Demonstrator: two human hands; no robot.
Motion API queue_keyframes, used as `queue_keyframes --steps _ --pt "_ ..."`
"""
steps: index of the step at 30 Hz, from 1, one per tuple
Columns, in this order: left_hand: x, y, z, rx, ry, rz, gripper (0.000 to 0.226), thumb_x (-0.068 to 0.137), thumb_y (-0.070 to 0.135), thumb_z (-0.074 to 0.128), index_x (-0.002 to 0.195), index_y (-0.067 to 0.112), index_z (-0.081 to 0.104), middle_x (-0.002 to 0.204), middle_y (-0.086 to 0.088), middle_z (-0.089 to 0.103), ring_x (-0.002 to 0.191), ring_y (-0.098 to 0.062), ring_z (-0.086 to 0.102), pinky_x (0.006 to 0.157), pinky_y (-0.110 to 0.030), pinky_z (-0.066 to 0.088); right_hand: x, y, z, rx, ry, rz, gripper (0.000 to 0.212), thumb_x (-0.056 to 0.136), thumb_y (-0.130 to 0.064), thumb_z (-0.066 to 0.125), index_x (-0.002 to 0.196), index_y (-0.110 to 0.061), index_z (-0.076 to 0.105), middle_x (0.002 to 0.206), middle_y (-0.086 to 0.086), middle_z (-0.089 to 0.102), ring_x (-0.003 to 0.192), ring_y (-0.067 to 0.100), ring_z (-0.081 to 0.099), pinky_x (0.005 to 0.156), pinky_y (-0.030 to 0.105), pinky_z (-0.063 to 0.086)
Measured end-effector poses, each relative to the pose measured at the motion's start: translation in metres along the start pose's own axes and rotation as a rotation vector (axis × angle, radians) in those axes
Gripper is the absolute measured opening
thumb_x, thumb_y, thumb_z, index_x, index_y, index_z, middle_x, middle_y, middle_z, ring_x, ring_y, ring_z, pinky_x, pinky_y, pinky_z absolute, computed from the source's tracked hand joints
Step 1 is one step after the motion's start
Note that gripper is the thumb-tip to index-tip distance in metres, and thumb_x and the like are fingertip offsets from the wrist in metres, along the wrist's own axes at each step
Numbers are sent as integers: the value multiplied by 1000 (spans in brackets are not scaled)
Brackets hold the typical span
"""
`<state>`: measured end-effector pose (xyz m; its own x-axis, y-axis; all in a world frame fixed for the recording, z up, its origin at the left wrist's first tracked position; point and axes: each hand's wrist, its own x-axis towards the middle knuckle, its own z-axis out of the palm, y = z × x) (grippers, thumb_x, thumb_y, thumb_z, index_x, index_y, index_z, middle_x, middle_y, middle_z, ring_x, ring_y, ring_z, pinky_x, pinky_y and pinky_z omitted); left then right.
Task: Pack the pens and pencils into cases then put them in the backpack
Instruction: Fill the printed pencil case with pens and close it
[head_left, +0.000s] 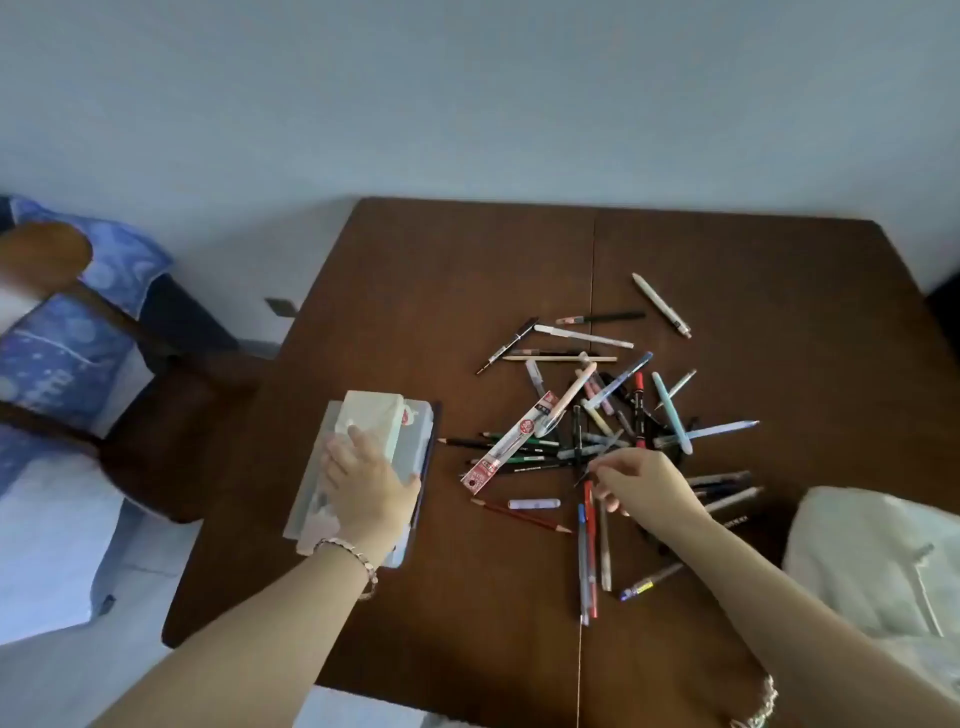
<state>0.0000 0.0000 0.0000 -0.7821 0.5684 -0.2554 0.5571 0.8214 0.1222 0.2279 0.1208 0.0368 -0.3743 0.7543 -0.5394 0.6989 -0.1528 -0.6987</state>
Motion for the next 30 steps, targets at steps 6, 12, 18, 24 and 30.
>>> queue_keyframes --steps 6,12,18,24,30 --pt "52 -30 -3 -305 -103 -149 80 66 51 73 126 7 44 119 -14 56 103 -30 58 85 -44 54 5 -2 38 17 11 100 19 92 -14 47 100 -18 64 79 -3 67 70 13 63 63 23 48" --pt "39 -4 -22 -129 -120 482 85 59 53 74 130 23 38 120 1 52 108 -14 51 85 -32 55 -6 -21 69 -76 160 -29 52 88 -32 58 136 -23 39 135 -3 43 109 7 50 90 21 42" --pt "-14 53 -47 235 -57 981 79 79 35 59 144 11 21 132 -13 40 118 -30 46 102 -37 34 -20 -39 65 -173 174 -208 85 84 -45 60 146 -31 3 147 2 19 135 21 29 102 32 39" --pt "-50 65 -33 359 -208 1102 87 78 41 62 145 15 13 141 -13 29 127 -31 35 106 -41 30 -42 9 47 -523 163 -96 75 94 -35 44 148 -19 -6 139 3 39 99 15 60 66 17 45" --pt "-41 60 -24 195 -407 979 92 72 48 67 144 20 16 139 0 39 124 -20 39 104 -34 36 -40 39 -9 -132 386 -31 36 94 -5 41 128 -11 52 60 -5 54 49 10 49 42 17 36"
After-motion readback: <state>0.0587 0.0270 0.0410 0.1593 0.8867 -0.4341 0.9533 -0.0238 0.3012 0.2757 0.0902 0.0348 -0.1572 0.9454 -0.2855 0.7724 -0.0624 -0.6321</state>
